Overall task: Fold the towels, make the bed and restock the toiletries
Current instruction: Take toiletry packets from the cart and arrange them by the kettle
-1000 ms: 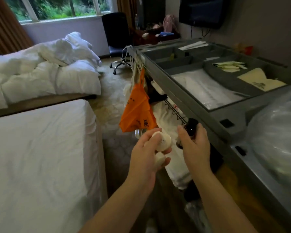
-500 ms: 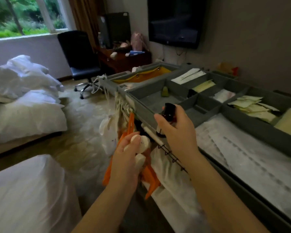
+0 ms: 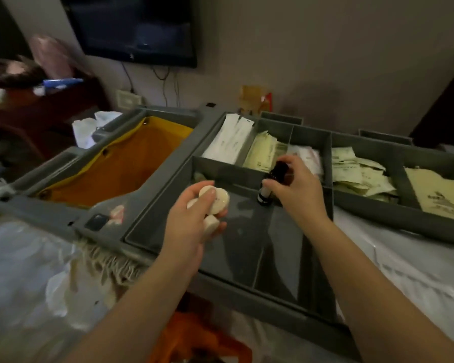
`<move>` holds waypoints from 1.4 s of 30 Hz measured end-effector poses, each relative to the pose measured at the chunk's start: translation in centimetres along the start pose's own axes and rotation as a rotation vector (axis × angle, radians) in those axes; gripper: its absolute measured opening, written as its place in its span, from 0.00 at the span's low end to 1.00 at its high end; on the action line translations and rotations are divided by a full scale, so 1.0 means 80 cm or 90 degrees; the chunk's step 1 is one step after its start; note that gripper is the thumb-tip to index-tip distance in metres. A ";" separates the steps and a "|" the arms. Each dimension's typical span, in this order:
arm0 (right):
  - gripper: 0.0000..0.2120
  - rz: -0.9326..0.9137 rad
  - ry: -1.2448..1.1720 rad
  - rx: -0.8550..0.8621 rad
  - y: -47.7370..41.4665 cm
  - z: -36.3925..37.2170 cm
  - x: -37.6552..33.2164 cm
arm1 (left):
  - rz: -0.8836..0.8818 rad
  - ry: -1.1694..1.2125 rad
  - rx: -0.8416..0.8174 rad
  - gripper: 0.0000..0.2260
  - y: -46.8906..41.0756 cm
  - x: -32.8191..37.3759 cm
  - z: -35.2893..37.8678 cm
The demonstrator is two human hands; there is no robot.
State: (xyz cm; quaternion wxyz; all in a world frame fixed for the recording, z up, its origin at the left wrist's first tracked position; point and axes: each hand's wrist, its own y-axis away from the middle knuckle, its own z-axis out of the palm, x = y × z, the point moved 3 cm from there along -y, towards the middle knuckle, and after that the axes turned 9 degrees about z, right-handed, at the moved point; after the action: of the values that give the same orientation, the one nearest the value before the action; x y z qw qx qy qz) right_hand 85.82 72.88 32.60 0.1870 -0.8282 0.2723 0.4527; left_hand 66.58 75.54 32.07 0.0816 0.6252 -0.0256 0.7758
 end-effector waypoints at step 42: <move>0.14 0.542 0.016 0.214 0.011 0.027 0.075 | -0.383 0.037 -0.484 0.07 -0.103 -0.024 0.063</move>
State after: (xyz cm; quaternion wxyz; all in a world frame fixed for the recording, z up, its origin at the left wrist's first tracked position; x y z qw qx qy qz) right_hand 86.52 71.67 26.28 0.1127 -0.6061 0.6605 0.4286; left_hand 73.19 82.75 30.76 0.5255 0.5087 -0.1235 0.6707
